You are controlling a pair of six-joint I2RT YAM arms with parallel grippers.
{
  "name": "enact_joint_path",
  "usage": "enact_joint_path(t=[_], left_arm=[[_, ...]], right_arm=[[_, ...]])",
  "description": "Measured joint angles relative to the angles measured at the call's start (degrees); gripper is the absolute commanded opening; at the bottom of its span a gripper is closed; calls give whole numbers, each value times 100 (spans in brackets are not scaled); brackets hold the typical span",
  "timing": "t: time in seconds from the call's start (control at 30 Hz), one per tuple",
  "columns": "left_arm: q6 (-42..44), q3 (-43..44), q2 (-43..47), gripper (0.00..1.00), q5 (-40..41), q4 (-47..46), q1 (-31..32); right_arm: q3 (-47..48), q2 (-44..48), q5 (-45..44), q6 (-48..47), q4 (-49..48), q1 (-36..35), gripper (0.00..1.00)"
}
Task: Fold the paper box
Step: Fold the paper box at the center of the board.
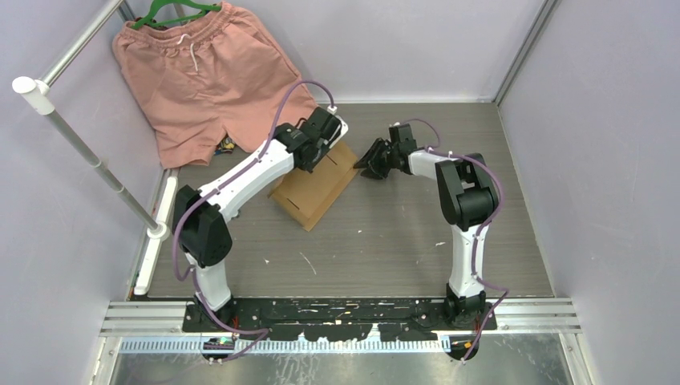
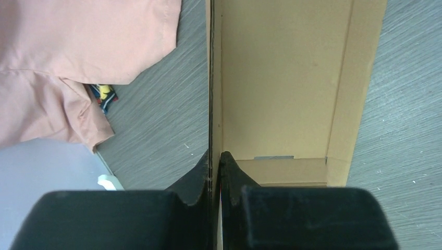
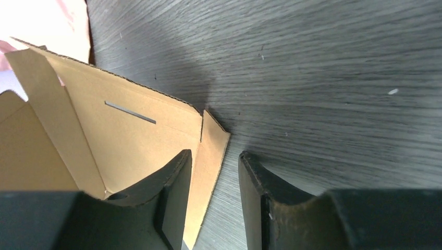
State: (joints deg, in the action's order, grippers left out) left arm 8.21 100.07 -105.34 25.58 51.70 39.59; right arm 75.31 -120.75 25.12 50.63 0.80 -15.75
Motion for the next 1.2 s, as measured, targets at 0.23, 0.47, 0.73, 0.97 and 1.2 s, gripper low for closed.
enact_joint_path(t=[0.23,0.47,0.73,0.97,1.2], left_arm=[[-111,-162,-236,8,-297,-4,-251],[-199,-367,-472,8,-535,-13,-398],[-195,-407,-472,9,-710,-48,-404],[-190,-404,-472,9,-748,-46,-404],[-199,-389,-470,9,-831,-39,-404]], right_arm=[[291,0,-245,-404,511,-107,46],[457,0,-446,-699,833,-146,45],[723,-63,-745,-975,1281,-223,29],[772,-74,-903,-1088,1392,-321,29],[754,-68,-1019,-1121,1357,-492,21]])
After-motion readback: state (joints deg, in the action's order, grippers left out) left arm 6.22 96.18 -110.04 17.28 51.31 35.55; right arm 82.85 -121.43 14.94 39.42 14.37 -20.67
